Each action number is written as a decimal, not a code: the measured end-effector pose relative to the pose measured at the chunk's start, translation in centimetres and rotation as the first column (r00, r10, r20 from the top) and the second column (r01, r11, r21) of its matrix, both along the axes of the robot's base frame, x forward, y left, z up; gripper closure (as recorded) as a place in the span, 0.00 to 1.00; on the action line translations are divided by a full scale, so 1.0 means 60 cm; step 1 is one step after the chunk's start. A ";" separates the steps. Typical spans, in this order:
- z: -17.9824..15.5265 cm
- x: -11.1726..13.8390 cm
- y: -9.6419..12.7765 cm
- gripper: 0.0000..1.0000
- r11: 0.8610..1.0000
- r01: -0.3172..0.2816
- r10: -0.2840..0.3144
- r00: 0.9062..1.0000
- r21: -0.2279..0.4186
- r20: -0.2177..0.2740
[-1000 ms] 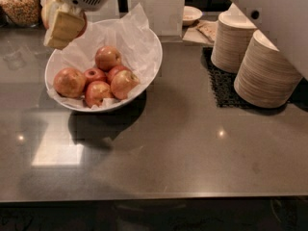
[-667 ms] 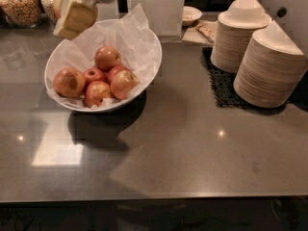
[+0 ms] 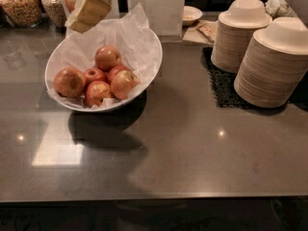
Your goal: Pick apple from white bowl
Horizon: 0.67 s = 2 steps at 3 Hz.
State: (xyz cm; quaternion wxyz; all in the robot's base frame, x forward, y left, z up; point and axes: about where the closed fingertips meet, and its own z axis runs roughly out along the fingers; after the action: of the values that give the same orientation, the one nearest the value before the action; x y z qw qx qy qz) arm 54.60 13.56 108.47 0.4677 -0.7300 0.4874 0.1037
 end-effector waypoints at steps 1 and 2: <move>-0.021 0.036 -0.040 1.00 0.999 0.033 -0.032 0.998 0.006 -0.054; -0.063 0.084 -0.107 1.00 0.995 0.094 -0.089 0.987 0.028 -0.131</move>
Offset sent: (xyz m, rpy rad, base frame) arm 0.0707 -0.0941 -0.0540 0.0534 0.1782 -0.1385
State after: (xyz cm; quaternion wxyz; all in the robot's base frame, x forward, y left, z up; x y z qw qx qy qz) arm 59.64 7.15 104.70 0.4519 -0.6905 0.5478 0.1376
